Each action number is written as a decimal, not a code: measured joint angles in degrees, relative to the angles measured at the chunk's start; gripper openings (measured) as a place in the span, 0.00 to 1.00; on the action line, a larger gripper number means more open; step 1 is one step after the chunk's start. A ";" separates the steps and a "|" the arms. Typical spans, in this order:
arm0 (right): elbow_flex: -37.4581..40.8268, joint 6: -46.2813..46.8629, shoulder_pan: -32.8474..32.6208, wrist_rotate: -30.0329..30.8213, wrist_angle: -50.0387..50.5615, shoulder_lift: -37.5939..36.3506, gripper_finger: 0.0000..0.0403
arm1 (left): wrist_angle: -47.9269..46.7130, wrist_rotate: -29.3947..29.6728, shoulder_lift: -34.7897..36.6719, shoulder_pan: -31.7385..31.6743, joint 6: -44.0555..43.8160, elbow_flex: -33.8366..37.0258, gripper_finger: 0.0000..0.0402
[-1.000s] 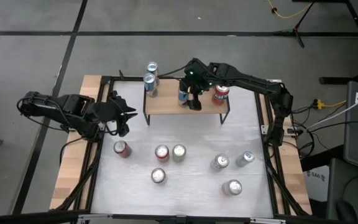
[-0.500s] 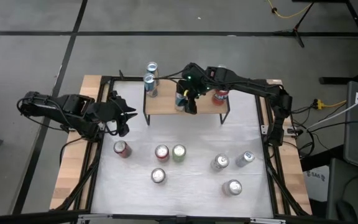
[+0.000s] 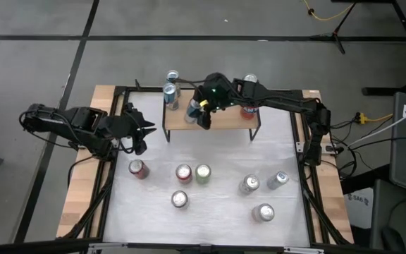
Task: Sort soda cans
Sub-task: Put the left blue soda can on the shelf aligned with the blue soda cans
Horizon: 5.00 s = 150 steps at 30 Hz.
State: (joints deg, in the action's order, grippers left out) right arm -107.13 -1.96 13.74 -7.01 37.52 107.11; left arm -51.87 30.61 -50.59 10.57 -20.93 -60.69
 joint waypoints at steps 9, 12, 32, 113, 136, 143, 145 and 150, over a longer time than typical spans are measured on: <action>0.00 1.75 0.11 -0.58 -8.80 0.00 0.56 | 0.61 0.00 0.00 0.00 0.04 0.00 0.19; 0.00 2.29 0.11 -1.31 -11.17 0.59 0.56 | 0.60 0.00 0.00 0.00 0.05 0.00 0.19; -0.02 3.22 0.15 -2.69 -13.20 7.37 0.56 | 1.87 -0.02 -0.02 -0.04 0.44 -0.01 0.19; -0.22 1.23 1.03 -1.48 -5.81 4.94 0.75 | 7.64 1.87 -17.50 -15.43 4.61 -0.02 0.19; -0.26 -5.85 1.31 13.83 -1.81 5.85 0.75 | 14.53 -3.25 -16.96 -13.07 1.81 -0.02 0.19; -0.26 -5.78 1.22 9.47 -3.37 6.48 0.75 | 14.94 -0.44 -16.96 -13.05 1.81 -0.02 0.19; -0.26 -5.59 1.22 8.30 -4.06 6.60 0.75 | 14.85 0.28 -16.96 -13.05 1.81 -0.02 0.19; -0.26 -5.52 1.28 5.74 -4.63 6.62 0.75 | 14.70 2.56 -16.96 -13.04 1.81 -0.02 0.19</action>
State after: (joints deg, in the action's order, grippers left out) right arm -107.39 -7.49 15.01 -1.26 32.90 113.73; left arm -37.17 33.17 -67.55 -2.47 -19.11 -60.71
